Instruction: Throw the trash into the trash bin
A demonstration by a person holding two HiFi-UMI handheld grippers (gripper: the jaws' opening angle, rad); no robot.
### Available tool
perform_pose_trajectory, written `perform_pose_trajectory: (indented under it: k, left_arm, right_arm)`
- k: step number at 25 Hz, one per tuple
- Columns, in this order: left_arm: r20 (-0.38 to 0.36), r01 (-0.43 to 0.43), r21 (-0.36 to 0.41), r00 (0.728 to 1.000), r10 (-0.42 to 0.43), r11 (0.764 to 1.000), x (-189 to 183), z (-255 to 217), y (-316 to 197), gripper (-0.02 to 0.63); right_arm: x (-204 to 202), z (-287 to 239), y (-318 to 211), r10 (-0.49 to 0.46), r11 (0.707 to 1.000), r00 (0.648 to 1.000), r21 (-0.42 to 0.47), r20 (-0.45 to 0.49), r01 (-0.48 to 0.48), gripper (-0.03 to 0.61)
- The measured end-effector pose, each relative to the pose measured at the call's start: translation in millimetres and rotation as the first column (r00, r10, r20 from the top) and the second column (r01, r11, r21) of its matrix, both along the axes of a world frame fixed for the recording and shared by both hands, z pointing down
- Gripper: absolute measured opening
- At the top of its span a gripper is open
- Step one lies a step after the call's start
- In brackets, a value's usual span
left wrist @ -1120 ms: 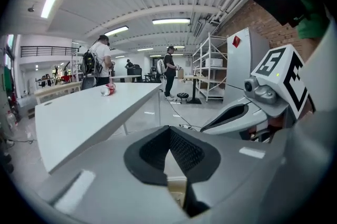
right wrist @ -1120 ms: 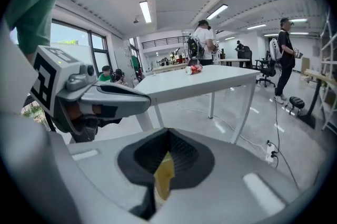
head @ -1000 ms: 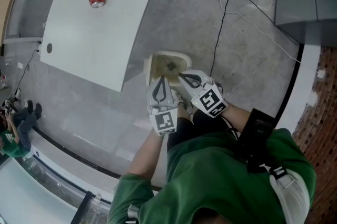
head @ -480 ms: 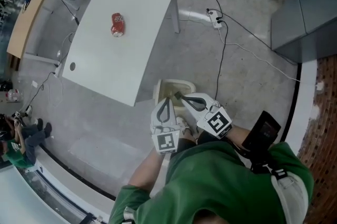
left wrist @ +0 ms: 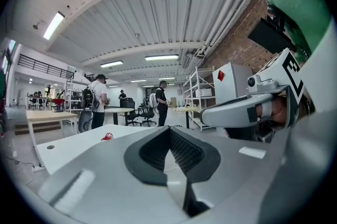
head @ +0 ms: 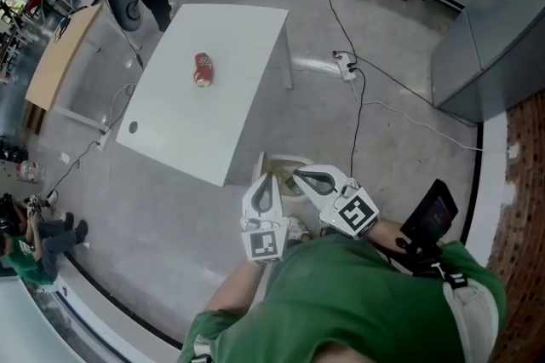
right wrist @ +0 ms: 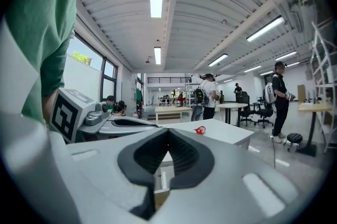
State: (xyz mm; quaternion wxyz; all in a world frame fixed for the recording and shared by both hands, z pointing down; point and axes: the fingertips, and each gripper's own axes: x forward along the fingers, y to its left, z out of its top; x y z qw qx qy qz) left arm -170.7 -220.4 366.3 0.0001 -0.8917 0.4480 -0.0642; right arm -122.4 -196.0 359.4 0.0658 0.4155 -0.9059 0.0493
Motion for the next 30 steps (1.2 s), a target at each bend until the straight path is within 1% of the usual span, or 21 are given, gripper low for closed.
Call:
perform_pose_trajectory:
  k: [6, 8, 14, 20, 23, 30]
  left_arm:
    - [-0.035, -0.015, 0.050, 0.999, 0.016, 0.999, -2, -23, 13, 0.006]
    - [-0.047, -0.006, 0.057, 0.999, 0.009, 0.998, -5, -26, 13, 0.006]
    - [-0.053, 0.000, 0.064, 0.999, 0.003, 0.998, -6, -40, 17, 0.006]
    - [-0.088, 0.006, 0.081, 0.996, 0.001, 0.997, -10, -41, 15, 0.006]
    - [-0.063, -0.009, 0.078, 0.998, 0.014, 0.997, -7, -44, 15, 0.006]
    - [-0.067, -0.024, 0.063, 0.997, 0.028, 0.998, -1, -44, 17, 0.006]
  right_arm:
    - [-3, -25, 13, 0.014, 0.998, 1.000, 0.057, 0.021, -0.015, 0.002]
    - [-3, -29, 13, 0.018, 0.998, 1.000, 0.068, 0.024, -0.020, 0.002]
    - [-2, -40, 16, 0.017, 0.994, 1.000, 0.108, 0.011, -0.018, 0.002]
    - [-3, -41, 16, 0.033, 0.994, 0.999, 0.108, 0.014, -0.035, 0.002]
    - [-2, -39, 15, 0.036, 0.993, 0.999, 0.116, 0.002, -0.036, 0.002]
    - [3, -38, 17, 0.053, 0.993, 0.999, 0.104, 0.000, -0.053, 0.002]
